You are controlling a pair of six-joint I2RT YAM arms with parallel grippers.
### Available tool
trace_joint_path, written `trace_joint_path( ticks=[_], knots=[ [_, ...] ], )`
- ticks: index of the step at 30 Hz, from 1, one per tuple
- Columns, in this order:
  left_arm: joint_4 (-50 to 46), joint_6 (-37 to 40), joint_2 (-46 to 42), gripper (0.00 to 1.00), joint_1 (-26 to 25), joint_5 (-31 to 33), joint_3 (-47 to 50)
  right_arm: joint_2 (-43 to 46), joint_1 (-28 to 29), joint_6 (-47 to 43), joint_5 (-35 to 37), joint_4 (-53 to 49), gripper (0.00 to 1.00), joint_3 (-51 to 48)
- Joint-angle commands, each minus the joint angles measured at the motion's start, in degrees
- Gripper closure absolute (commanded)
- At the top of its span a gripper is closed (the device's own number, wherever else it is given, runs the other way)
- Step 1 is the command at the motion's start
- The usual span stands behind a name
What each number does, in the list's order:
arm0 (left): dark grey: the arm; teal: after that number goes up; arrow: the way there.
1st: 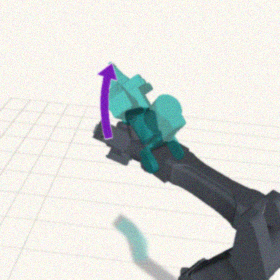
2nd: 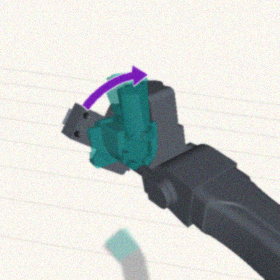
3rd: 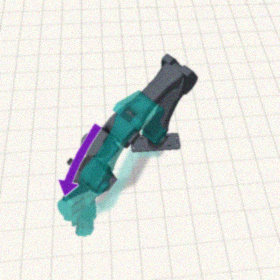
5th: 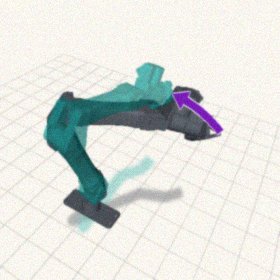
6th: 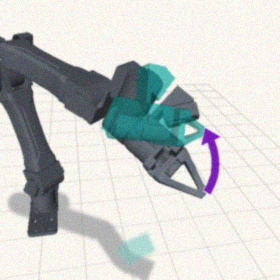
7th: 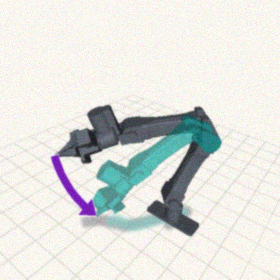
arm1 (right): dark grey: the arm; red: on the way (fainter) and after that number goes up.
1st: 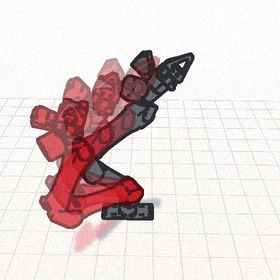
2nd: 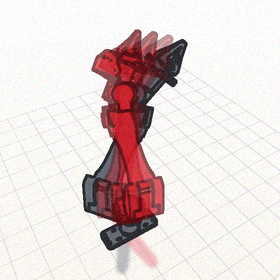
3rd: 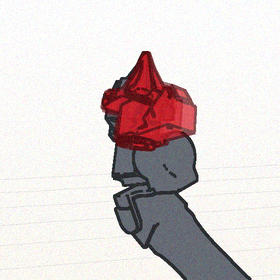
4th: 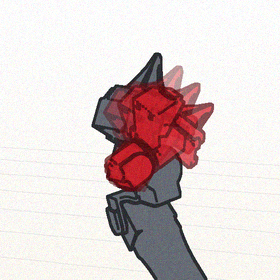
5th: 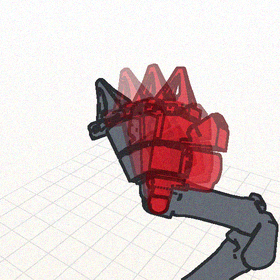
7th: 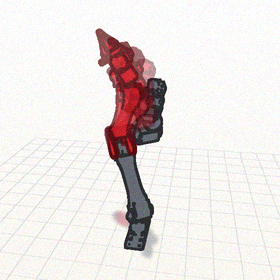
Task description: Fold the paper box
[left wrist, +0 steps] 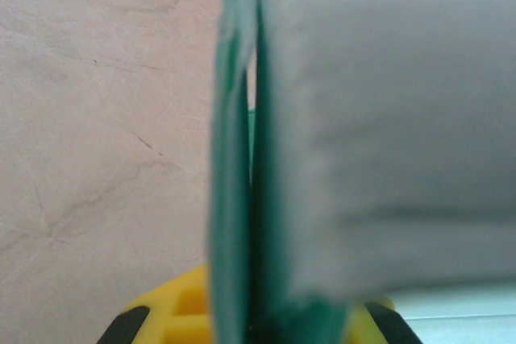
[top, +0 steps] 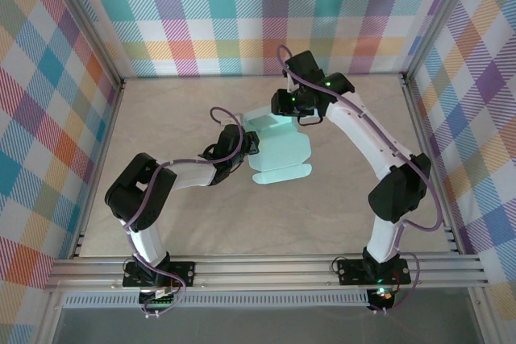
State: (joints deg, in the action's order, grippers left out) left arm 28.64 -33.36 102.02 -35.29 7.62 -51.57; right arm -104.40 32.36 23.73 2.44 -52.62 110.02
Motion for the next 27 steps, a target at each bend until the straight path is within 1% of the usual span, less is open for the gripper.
trace_joint_path(
  ticks=[1, 5, 8, 10, 12, 21, 27],
  knots=[
    [2.5, 0.3, -0.6, 1.0, -0.7, 0.2, 0.5, -1.7, 0.4, 1.0, 0.1, -1.1, 0.68, 3.0],
    [2.5, 0.5, -0.9, 1.0, -0.7, 0.1, 0.6, -2.7, 0.4, 2.2, -0.1, -1.1, 0.78, 3.7],
    [2.8, 0.4, -1.1, 1.0, -0.6, 0.2, 0.9, -3.2, 0.3, 3.6, -1.0, -1.0, 0.82, 3.8],
    [2.9, 0.4, -1.3, 1.0, -0.7, 0.5, 1.2, -3.4, 0.1, 4.5, -1.7, -1.2, 0.82, 3.9],
    [2.9, 0.4, -1.5, 1.0, -0.6, 0.6, 1.4, -3.6, 0.0, 5.6, -1.8, -1.3, 0.77, 3.6],
    [3.0, 0.2, -1.7, 1.0, -0.7, 0.7, 1.5, -3.7, -0.7, 7.8, -5.2, 0.1, 0.8, 2.4],
    [2.9, 0.1, -1.7, 1.0, -0.7, 0.9, 1.6, -3.0, -0.7, 8.2, -5.0, 0.1, 0.96, 1.8]
  ],
)
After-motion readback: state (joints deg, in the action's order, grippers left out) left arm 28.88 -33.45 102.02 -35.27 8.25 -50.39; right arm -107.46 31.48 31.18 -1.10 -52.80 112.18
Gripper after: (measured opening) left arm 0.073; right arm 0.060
